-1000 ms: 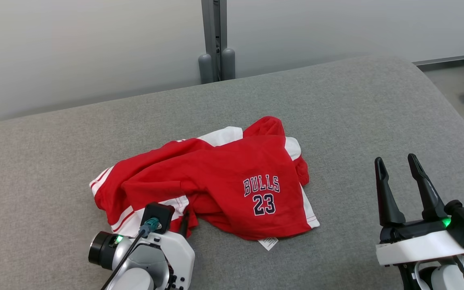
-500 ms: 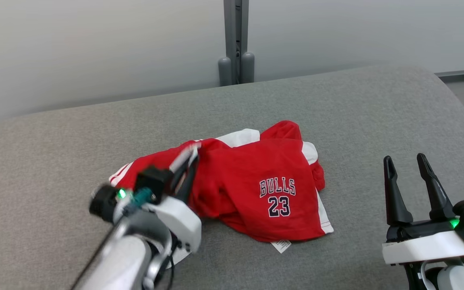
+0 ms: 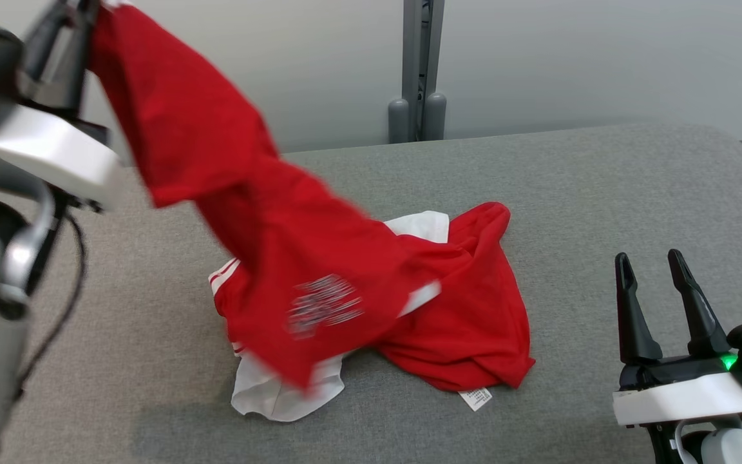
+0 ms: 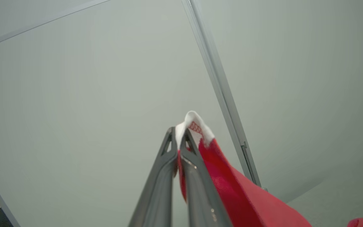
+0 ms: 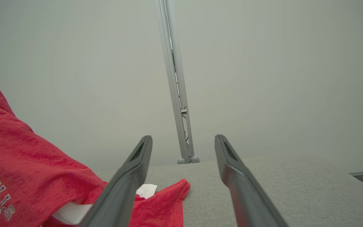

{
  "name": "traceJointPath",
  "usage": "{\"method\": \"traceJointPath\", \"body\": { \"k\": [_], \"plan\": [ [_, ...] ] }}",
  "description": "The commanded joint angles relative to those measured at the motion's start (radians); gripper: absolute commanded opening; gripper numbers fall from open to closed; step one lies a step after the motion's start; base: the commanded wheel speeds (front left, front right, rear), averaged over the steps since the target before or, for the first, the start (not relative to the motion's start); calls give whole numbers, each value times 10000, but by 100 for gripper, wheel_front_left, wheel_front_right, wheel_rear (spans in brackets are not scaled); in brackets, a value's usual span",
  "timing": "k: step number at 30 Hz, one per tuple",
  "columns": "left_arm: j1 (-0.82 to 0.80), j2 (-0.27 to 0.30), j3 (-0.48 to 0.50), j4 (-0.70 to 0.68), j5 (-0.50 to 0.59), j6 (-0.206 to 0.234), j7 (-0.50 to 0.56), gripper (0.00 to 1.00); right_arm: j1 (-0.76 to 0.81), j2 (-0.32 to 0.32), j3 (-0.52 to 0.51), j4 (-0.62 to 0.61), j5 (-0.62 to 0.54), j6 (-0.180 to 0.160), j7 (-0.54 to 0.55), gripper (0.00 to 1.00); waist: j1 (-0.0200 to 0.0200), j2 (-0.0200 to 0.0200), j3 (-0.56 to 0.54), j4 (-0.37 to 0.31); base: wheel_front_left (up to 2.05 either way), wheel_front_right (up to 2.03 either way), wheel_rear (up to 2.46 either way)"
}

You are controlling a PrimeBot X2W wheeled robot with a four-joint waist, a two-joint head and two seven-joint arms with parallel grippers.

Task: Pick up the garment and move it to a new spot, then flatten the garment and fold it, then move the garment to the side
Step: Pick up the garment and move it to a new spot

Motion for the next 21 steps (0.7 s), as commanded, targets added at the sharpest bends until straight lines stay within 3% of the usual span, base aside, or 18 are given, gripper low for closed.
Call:
{"method": "traceJointPath", "body": {
  "k": [1,7,12,16,21],
  "plan": [
    [-385,325,219,99,-81,-143,176,0,-28,-44,-46,-72,45,5,-48,100,0,-1,73,95,0,0,0],
    [-1404,1465,1066,1055,-341,-578,446,0,-147,-42,-26,-105,-36,5,-48,100,0,-1,331,379,0,0,0],
    [-1855,2182,1623,2727,-546,-859,199,0,-318,-43,61,-96,-96,5,-48,100,0,-1,582,520,0,0,0],
    [-1867,2386,1784,4268,-662,-995,-334,0,-442,-45,126,-99,-167,5,-48,100,0,-1,806,569,0,0,0],
    [-1499,2097,1808,6106,-1073,-1190,-837,0,-624,-46,224,-119,-179,5,-48,100,0,-1,1078,509,0,0,0]
  ]
}}
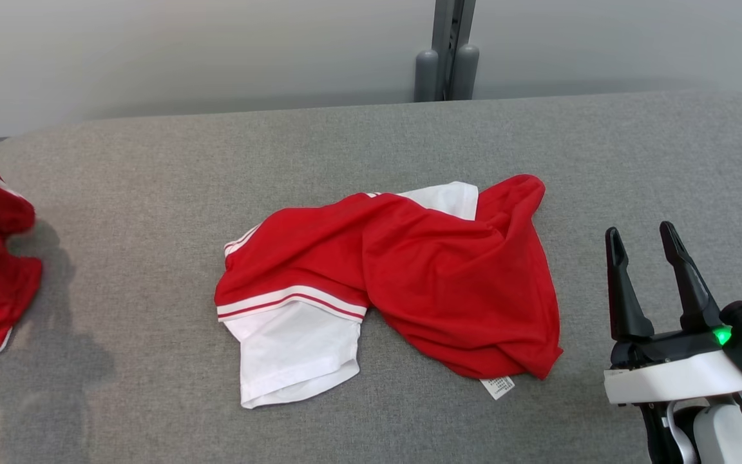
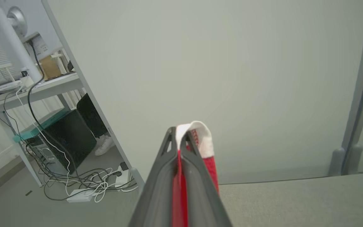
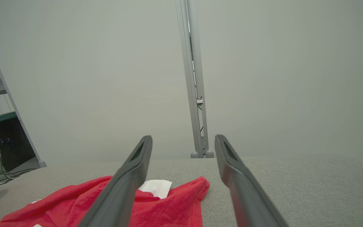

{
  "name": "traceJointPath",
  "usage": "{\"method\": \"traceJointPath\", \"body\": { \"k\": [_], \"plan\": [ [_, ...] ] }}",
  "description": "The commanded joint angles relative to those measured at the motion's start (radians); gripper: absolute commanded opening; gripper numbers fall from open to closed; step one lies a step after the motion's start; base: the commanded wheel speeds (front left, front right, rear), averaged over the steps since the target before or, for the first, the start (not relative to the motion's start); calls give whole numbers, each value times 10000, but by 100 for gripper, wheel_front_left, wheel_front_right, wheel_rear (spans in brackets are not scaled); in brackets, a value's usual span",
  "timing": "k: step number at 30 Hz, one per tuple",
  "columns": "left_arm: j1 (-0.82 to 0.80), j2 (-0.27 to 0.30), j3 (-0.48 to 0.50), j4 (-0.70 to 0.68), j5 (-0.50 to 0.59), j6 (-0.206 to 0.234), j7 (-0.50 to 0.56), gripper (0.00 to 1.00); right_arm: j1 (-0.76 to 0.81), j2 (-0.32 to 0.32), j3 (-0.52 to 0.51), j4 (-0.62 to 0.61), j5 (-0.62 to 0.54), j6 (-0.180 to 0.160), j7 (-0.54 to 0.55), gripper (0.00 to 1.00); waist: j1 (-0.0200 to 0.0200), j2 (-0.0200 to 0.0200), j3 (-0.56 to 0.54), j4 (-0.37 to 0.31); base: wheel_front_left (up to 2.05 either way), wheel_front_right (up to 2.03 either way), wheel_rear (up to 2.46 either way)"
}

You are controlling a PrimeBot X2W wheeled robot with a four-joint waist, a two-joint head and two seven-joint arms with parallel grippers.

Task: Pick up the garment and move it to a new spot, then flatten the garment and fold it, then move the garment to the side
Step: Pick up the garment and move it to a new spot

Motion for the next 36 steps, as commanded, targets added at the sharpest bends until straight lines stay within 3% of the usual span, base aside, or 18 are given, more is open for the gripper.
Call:
{"method": "traceJointPath", "body": {
  "k": [1,9,17,23,26,27,28,29,36],
  "plan": [
    [165,-145,-48,466,-125,-103,-148,0,-104,-49,-6,-1,-47,5,-48,100,0,0,133,-44,0,0,0],
    [831,-575,-413,3107,-250,-166,-223,0,-271,-48,155,62,-62,5,-48,100,0,0,329,-245,0,0,0],
    [1227,-697,-750,4915,-189,-267,-105,0,-224,-48,122,157,-38,5,-48,100,0,0,337,-351,0,0,0],
    [1280,-406,-723,5986,-38,402,-580,0,-240,-48,297,320,68,5,-48,100,0,0,185,-257,0,0,0],
    [1178,-479,-688,6311,-142,407,-881,0,-245,-51,321,363,63,5,-48,100,0,0,126,-202,0,0,0],
    [1134,-526,-639,6414,-222,349,-930,21,-232,-50,318,375,48,5,-48,100,0,0,104,-175,0,0,0],
    [1083,-543,-594,6518,-297,300,-956,82,-216,-50,308,385,36,5,-48,100,0,0,82,-149,0,0,0],
    [1048,-574,-586,6603,-347,244,-964,100,-194,-50,292,395,25,5,-48,100,0,0,58,-123,0,0,0],
    [662,-640,-745,6870,-459,-57,-774,100,-143,-50,216,441,7,5,-48,100,0,0,-131,-49,0,0,0]
  ]
}}
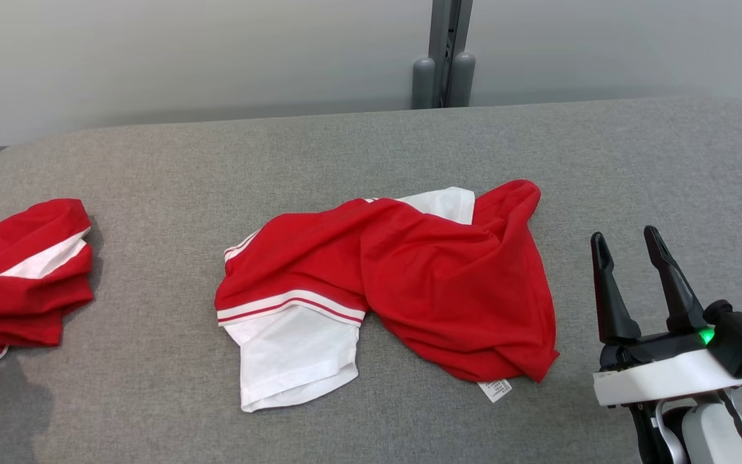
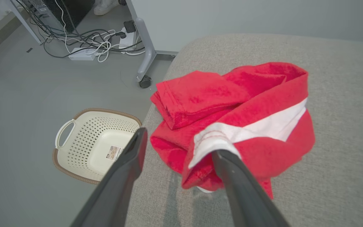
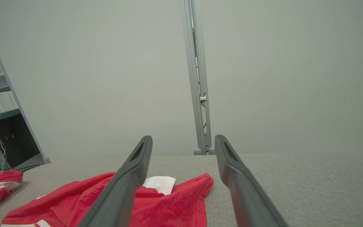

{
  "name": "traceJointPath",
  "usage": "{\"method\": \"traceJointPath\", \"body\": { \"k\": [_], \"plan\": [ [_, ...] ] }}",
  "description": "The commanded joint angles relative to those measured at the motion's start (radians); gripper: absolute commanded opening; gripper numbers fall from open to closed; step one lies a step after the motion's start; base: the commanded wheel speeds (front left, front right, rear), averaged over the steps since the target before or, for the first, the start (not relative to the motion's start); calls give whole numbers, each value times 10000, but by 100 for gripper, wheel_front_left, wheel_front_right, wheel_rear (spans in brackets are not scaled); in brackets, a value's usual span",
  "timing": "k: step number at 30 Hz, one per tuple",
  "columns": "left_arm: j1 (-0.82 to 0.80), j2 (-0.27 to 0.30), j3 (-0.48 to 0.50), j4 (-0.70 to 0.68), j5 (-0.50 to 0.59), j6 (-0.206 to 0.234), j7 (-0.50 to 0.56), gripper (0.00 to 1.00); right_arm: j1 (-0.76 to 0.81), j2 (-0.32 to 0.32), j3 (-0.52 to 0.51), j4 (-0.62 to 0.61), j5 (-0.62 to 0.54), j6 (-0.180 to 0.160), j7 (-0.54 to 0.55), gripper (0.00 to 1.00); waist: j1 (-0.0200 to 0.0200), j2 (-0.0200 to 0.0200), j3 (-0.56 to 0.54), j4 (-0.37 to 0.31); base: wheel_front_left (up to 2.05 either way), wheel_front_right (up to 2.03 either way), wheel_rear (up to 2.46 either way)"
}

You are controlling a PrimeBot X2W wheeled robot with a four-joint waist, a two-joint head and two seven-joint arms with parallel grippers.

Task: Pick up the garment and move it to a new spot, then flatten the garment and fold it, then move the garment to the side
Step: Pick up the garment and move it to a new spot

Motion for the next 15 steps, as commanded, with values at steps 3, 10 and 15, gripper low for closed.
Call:
{"method": "traceJointPath", "body": {
  "k": [3,10,15],
  "plan": [
    [-384,172,-123,-145,-10,-151,154,100,157,-50,-104,8,-46,5,-48,100,0,0,-159,24,0,0,0],
    [-956,304,-407,-733,-129,-363,1698,100,440,-50,-187,113,-80,5,-48,100,0,0,-577,141,0,0,0],
    [-623,507,-898,-1553,-661,-572,4480,100,648,-50,-323,129,-66,5,-48,100,0,0,-860,289,0,0,0]
  ]
}}
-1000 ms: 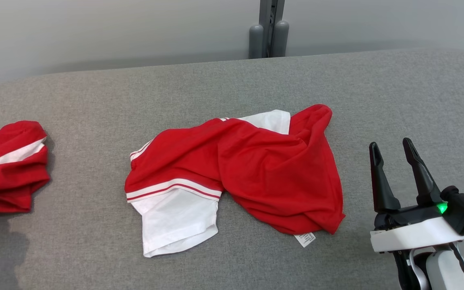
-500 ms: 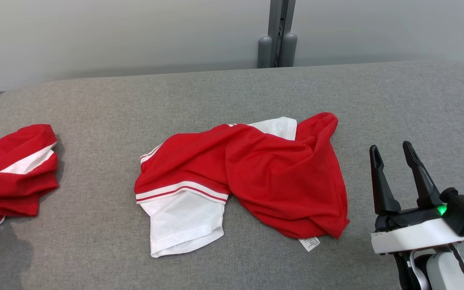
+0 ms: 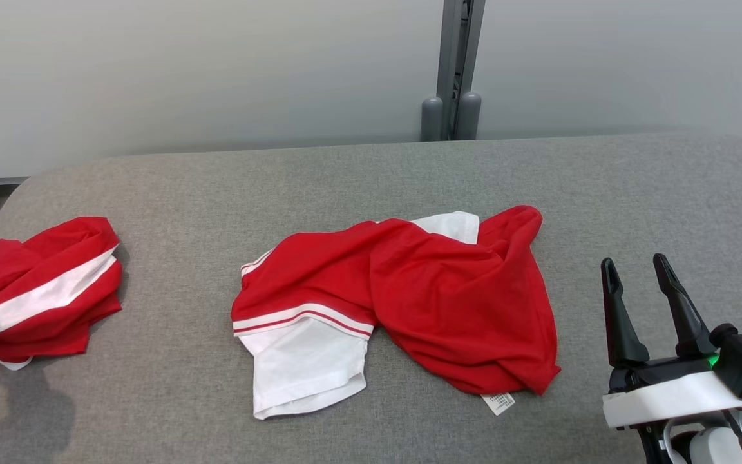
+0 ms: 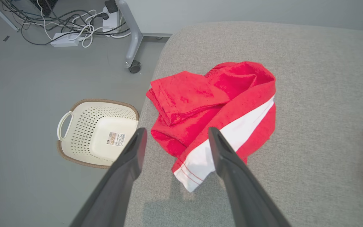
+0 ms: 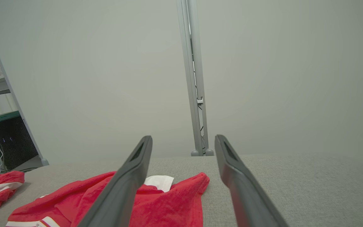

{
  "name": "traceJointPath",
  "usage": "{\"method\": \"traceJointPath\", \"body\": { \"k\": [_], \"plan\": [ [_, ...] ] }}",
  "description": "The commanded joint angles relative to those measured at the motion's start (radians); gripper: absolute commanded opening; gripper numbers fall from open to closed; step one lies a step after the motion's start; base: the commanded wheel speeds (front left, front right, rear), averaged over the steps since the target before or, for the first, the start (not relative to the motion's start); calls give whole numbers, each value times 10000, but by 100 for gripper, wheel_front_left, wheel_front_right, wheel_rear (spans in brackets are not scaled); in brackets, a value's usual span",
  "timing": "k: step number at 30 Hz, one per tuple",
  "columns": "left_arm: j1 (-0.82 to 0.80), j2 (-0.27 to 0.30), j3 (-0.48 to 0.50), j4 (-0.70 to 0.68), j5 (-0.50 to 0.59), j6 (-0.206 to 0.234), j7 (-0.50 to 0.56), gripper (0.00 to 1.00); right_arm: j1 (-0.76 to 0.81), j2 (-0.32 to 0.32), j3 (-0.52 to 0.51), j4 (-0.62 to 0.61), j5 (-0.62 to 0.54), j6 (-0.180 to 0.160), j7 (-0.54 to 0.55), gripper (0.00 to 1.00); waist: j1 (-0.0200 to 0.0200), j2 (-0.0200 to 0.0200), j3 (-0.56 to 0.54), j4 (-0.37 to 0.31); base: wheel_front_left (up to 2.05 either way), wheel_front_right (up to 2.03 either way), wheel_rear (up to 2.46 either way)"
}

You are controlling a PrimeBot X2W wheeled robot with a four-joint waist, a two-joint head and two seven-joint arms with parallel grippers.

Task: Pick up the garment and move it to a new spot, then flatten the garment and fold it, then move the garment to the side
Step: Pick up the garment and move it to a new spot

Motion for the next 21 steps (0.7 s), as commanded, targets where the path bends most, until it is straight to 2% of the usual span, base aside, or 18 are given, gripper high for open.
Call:
{"method": "traceJointPath", "body": {
  "k": [1,6,8,11,16,21],
  "plan": [
    [288,87,-72,-298,-242,-46,372,100,103,-46,-49,-7,13,5,-48,100,0,0,-76,81,0,0,0],
    [834,395,-140,-1768,-786,-46,779,100,176,-49,-84,-13,63,5,-48,100,0,0,-150,225,0,0,0],
    [1137,475,-62,-2593,-900,-45,611,100,188,-46,-82,-22,66,5,-48,100,0,0,-176,293,0,0,0],
    [1522,520,196,-3962,-904,307,-133,100,160,-49,-81,-34,46,5,-48,100,0,0,-180,364,0,0,0],
    [2400,149,646,-6223,-892,1014,-1744,100,76,-49,-47,-70,-14,5,-48,100,0,0,-151,366,0,0,0],
    [3518,-694,677,-8343,-792,1519,-3243,100,5,-97,44,-103,-14,5,-48,100,0,0,-37,176,0,0,0]
  ]
}}
